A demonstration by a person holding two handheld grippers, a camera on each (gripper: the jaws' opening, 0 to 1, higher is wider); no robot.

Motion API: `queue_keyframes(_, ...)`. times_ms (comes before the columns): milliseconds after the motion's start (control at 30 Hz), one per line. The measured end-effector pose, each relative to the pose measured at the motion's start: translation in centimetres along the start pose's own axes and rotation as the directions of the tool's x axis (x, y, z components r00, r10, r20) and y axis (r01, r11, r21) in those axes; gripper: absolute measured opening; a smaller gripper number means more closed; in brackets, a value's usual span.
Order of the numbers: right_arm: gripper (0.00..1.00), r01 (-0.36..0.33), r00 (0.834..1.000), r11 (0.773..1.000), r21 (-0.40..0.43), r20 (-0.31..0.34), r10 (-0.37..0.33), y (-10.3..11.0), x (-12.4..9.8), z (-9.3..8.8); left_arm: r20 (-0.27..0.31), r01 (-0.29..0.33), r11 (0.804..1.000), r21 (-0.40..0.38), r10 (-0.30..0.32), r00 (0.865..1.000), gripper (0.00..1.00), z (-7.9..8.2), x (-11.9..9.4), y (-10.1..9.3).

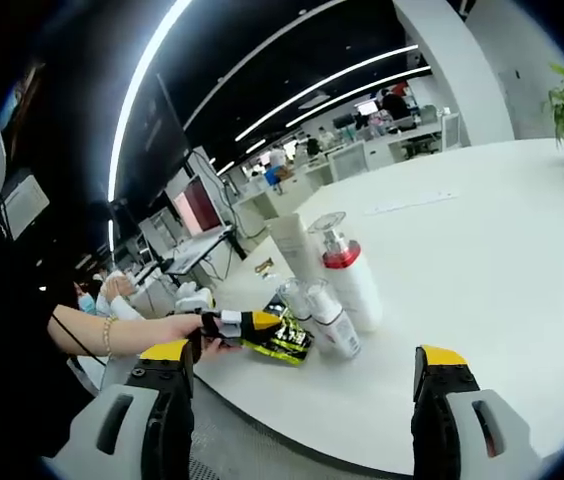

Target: Arrange the skincare products in the storage area until every visible bottle or jar stands upright without overlapping.

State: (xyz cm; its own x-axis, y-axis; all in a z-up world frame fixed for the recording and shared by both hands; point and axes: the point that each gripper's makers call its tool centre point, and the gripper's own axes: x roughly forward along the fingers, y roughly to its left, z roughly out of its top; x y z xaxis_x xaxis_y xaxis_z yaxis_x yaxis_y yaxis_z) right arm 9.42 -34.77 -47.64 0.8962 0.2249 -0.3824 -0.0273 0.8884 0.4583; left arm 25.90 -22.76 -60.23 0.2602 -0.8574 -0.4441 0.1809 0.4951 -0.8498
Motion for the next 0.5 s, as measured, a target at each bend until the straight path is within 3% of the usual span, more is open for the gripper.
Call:
queue_keyframes(200, 0.95, -0.003, 1.000, 1.000, 0.003, -0.002, 0.003, 0.0, 0.0, 0.0, -0.015, -0.027, 0.994, 0.107, 0.029, 0.999, 0.09, 0.5, 0.3, 0.4)
queue_keyframes(500, 0.94, -0.005, 1.000, 1.000, -0.001, -0.008, 0.005, 0.5, 0.1, -0.2, -0.014, -0.068, 0.968, 0.240, 0.074, 0.997, 0.16, 1.4, 0.4, 1.2)
